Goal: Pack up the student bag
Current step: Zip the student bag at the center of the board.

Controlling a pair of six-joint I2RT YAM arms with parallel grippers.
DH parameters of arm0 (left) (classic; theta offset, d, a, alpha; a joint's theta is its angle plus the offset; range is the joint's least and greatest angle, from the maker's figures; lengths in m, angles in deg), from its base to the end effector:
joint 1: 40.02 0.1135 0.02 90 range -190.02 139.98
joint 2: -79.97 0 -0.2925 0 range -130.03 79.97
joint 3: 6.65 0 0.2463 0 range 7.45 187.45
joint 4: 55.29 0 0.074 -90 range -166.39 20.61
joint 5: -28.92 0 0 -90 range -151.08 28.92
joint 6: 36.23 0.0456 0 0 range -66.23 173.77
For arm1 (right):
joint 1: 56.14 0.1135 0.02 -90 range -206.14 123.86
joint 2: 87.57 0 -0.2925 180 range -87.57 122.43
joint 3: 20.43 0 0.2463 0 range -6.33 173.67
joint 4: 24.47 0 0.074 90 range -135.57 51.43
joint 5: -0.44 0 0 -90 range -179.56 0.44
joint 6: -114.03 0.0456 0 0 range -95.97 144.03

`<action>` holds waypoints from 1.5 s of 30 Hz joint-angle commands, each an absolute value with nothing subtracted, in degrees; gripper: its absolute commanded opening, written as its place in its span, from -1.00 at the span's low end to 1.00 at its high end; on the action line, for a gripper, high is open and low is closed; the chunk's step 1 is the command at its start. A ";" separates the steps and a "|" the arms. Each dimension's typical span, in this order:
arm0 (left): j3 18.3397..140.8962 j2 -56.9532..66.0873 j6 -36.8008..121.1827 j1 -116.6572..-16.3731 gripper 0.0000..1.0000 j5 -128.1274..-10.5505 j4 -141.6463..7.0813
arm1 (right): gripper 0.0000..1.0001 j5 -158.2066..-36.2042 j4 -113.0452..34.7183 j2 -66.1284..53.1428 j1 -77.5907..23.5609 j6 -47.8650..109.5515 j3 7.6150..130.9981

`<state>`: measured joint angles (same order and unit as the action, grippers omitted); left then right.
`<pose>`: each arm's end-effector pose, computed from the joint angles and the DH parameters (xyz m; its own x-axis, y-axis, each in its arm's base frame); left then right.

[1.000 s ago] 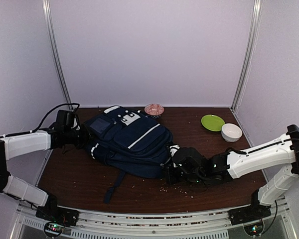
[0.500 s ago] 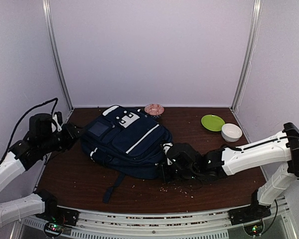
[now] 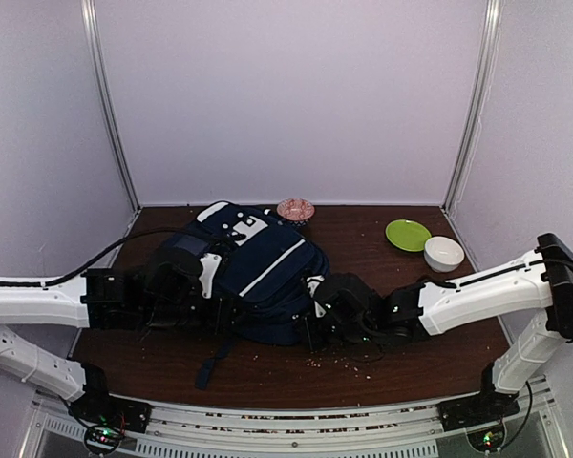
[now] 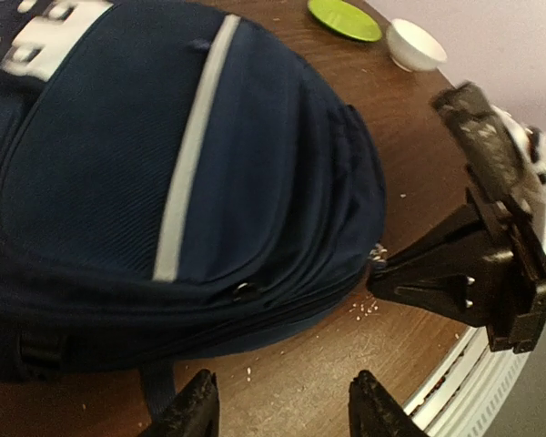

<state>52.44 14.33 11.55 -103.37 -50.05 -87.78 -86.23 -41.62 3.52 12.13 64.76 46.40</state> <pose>0.1138 -0.2073 0.2771 -0.7539 0.0318 -0.6562 0.4105 0.8027 -0.4327 0.1282 0.3146 0.2257 -0.7802 -0.1980 -0.5934 -0.5307 0.7117 0.4603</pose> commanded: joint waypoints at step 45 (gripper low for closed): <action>57.42 -6.09 52.90 -105.32 0.32 -49.39 -70.84 | -1.00 -89.19 -33.87 -5.93 12.83 66.33 39.21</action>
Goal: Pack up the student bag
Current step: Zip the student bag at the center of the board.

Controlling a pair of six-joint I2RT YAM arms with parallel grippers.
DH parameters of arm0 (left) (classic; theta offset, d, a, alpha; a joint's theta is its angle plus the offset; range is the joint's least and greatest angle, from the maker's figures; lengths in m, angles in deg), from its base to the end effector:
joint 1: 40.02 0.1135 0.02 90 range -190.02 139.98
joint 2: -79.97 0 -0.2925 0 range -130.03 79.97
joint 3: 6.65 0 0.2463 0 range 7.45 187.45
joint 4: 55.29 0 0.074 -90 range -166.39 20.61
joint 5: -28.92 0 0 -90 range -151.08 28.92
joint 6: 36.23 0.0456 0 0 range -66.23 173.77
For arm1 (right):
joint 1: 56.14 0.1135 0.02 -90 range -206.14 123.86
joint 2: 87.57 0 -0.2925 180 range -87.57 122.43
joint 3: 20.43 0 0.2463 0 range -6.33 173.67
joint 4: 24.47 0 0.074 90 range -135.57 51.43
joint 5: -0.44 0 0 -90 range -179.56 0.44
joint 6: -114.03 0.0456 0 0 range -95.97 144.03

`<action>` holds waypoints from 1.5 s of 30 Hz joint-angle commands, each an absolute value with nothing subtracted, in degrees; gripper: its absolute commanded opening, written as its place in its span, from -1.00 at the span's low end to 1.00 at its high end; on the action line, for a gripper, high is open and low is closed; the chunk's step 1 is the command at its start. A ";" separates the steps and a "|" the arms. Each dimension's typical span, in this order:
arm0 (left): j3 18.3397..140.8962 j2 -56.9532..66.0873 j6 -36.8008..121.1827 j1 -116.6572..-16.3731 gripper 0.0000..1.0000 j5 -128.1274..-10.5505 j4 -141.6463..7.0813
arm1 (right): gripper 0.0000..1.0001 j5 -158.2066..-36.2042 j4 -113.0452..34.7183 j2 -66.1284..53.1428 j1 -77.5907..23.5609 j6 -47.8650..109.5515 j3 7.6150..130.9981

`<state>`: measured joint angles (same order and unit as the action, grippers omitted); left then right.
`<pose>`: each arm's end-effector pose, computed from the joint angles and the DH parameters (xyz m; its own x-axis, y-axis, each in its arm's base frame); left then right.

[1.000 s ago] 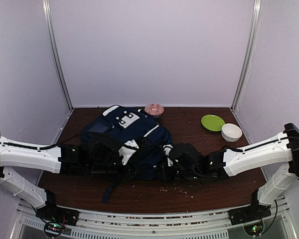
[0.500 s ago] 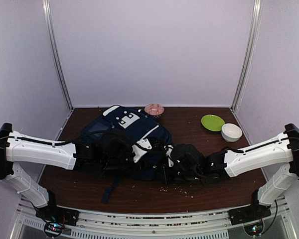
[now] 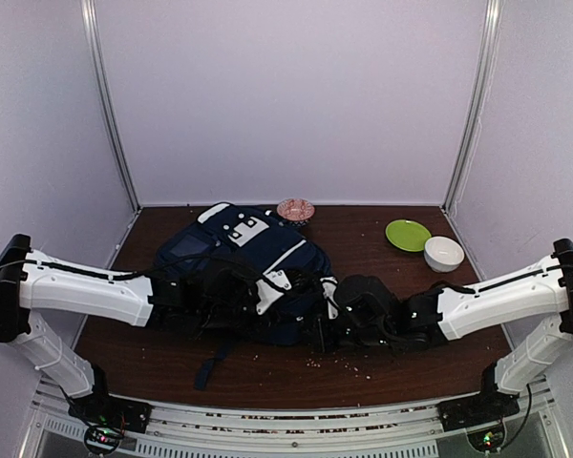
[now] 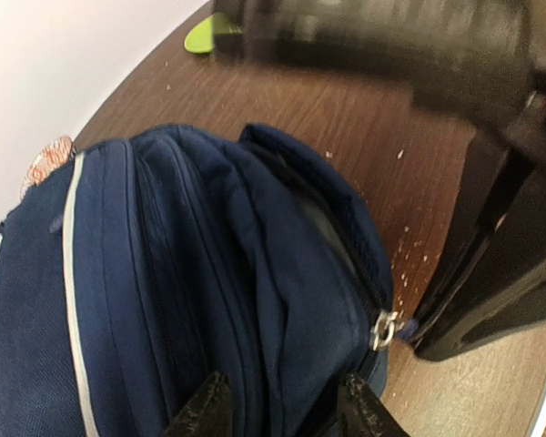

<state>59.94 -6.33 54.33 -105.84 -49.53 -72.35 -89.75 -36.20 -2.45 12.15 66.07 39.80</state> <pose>0.1427 -0.2955 0.2513 -0.2371 0.5514 -0.7998 0.8305 0.5423 0.1277 0.1162 0.2923 0.2299 -0.7867 -0.1655 -0.5948 -0.5430 0.6440 0.5389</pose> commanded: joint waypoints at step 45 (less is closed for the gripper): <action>50.24 0.24 51.61 -104.13 -1.00 -45.13 -61.38 | -1.00 -66.40 -67.20 -7.89 8.45 67.17 44.23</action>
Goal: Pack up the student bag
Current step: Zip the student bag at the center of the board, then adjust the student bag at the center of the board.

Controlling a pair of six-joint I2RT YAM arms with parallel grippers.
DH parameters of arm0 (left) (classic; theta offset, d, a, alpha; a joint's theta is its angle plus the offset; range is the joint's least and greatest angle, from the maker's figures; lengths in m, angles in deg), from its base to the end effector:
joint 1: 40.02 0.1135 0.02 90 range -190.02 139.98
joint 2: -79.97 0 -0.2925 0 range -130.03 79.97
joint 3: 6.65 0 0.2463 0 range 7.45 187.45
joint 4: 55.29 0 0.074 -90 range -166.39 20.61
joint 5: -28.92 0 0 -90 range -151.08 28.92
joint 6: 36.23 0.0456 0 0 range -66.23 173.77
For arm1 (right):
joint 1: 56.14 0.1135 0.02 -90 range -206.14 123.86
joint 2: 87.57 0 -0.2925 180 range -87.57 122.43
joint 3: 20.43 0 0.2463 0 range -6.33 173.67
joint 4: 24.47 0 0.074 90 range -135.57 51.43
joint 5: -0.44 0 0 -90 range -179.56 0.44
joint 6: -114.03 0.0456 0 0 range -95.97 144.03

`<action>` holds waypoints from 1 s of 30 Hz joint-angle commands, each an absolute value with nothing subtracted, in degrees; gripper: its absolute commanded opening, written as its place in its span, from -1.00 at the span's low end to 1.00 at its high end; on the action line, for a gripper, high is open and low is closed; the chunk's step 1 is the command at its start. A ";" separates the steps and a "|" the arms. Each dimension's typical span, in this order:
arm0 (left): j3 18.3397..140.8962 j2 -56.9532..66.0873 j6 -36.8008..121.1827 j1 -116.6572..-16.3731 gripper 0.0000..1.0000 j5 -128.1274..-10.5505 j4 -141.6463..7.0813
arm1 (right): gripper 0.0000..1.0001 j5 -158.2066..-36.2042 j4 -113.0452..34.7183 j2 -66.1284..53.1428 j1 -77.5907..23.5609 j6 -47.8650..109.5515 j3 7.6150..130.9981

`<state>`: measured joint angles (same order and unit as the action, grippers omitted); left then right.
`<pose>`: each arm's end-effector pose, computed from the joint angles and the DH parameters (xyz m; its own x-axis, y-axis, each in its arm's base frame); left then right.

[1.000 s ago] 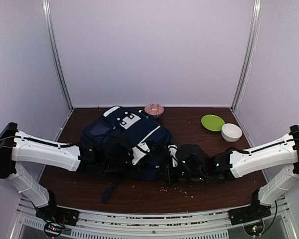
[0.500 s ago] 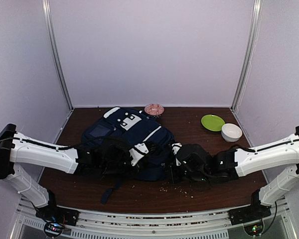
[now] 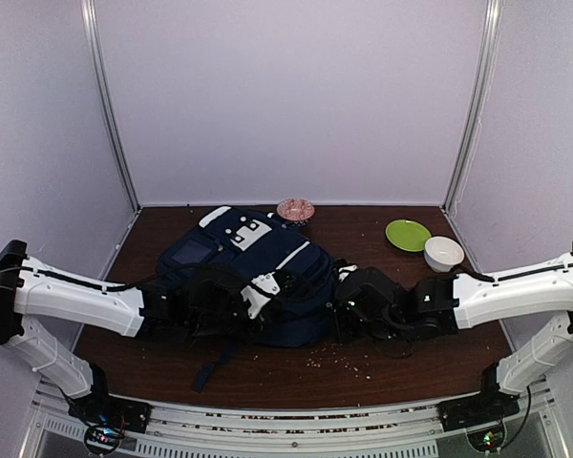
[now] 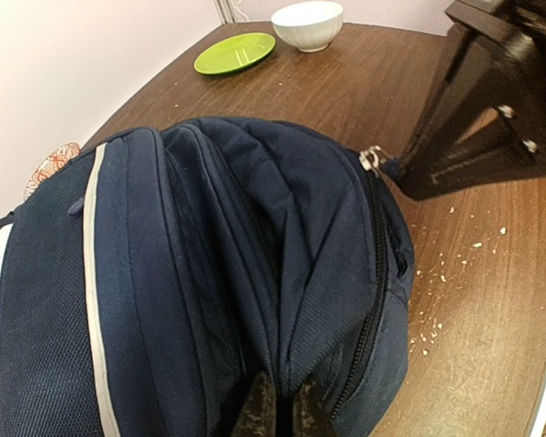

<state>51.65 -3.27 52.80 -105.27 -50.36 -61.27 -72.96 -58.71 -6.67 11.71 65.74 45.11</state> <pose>0.1378 -0.2787 0.2391 -0.2291 0.4572 -0.8594 0.8217 0.5641 0.0810 0.1205 0.2614 0.2474 -0.7585 -0.1720 -0.6286 -0.4195 0.8671 0.2688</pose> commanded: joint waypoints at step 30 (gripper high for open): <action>44.42 20.13 37.11 -104.90 0.60 -44.72 -77.08 | 0.24 -92.18 -56.69 -15.49 0.61 61.88 45.16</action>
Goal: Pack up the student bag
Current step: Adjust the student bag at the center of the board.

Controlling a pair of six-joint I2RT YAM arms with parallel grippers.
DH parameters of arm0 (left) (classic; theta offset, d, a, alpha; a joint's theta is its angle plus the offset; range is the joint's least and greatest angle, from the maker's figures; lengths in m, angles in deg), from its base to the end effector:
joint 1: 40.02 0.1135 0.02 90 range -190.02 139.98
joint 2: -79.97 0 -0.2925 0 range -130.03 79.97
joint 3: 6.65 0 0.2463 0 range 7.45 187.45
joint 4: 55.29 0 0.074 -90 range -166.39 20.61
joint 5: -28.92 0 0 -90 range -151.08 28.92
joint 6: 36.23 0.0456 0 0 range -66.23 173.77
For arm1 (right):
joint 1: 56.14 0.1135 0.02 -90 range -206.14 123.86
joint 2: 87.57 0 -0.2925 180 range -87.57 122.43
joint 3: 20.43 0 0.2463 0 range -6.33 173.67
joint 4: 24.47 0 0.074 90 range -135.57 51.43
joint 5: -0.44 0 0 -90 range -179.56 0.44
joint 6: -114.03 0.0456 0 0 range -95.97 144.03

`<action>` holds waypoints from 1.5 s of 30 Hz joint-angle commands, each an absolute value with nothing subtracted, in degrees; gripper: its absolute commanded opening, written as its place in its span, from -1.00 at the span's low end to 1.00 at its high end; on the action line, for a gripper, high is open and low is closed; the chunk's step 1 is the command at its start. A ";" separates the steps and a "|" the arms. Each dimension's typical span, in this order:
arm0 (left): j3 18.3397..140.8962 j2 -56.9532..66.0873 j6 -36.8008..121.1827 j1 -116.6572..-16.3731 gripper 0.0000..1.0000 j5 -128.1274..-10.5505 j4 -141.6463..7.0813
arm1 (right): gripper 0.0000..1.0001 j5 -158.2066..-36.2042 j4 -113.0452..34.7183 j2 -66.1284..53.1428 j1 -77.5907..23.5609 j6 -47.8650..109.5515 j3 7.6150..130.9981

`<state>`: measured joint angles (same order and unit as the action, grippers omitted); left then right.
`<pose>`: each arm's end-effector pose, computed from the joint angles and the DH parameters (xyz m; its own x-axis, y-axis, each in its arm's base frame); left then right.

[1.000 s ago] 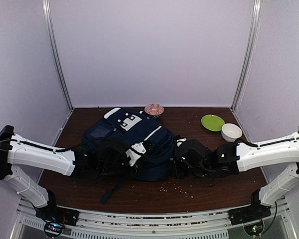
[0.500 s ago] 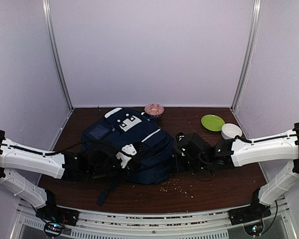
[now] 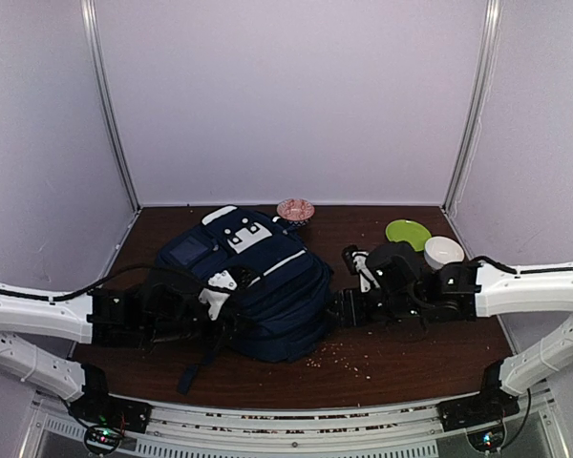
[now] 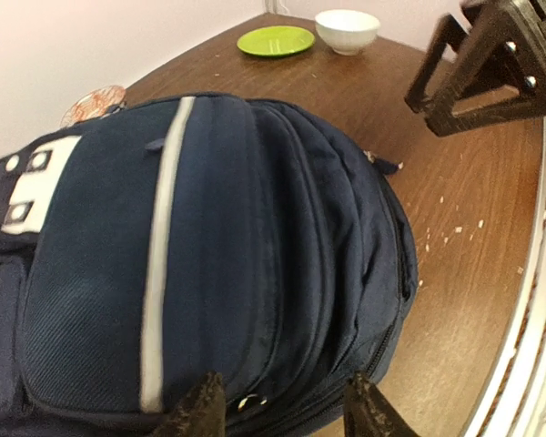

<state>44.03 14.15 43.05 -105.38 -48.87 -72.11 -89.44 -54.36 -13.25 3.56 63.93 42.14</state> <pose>0.1082 -0.2128 0.2532 -0.3682 0.3666 -0.8544 0.7583 0.6501 -0.0478 0.1370 0.2343 0.2655 -0.8105 -0.1156 -0.5742 -0.4467 0.7561 0.4783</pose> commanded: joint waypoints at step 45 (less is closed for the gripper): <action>47.18 18.70 7.33 -60.66 0.95 -56.96 -85.15 | 0.22 -95.80 -45.32 -9.76 2.75 67.40 46.02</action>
<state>46.58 12.23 6.79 -60.99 -60.02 -81.40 -101.47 -44.11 -3.52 10.03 66.07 49.27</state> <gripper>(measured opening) 0.961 0.589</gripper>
